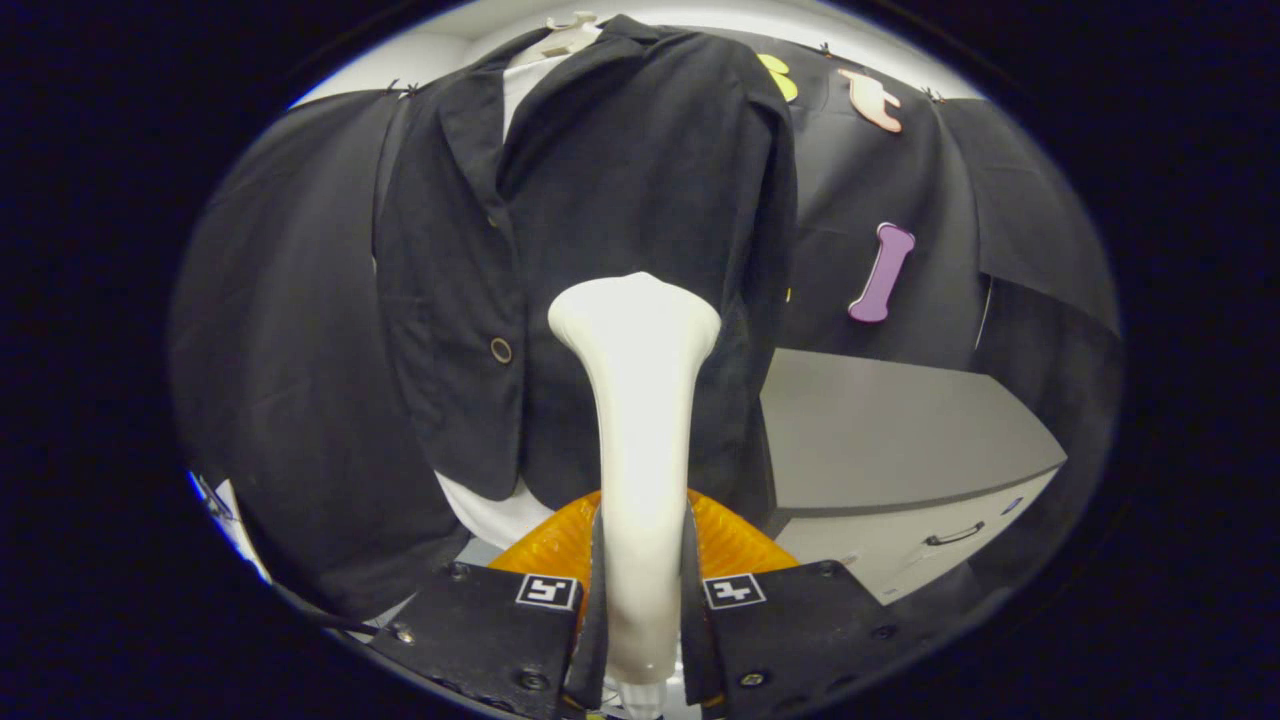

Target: Iron the clothes twice with a garment steamer, once on the left side and once on the right side.

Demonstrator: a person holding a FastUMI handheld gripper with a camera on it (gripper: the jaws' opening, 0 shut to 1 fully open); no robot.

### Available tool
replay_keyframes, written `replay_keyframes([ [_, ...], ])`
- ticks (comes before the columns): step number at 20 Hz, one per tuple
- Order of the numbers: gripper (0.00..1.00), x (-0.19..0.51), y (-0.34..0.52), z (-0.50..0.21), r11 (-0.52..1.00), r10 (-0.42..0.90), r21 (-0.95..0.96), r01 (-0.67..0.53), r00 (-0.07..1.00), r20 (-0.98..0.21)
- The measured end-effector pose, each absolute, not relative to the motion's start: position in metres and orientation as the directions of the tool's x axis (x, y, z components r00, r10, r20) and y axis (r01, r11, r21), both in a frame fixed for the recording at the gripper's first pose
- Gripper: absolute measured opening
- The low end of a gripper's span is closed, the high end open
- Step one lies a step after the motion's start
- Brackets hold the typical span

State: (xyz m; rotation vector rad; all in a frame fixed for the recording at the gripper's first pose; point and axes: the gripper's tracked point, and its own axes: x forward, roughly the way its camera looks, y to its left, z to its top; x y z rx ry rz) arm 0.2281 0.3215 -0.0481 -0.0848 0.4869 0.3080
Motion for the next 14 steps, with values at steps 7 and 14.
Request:
replay_keyframes([
  [7,0.32,0.217,0.322,-0.112,0.952,0.253,-0.004,-0.306,0.795,-0.552],
  [14,0.33,0.213,0.318,-0.163,0.965,0.203,-0.002,-0.262,0.753,-0.627],
])
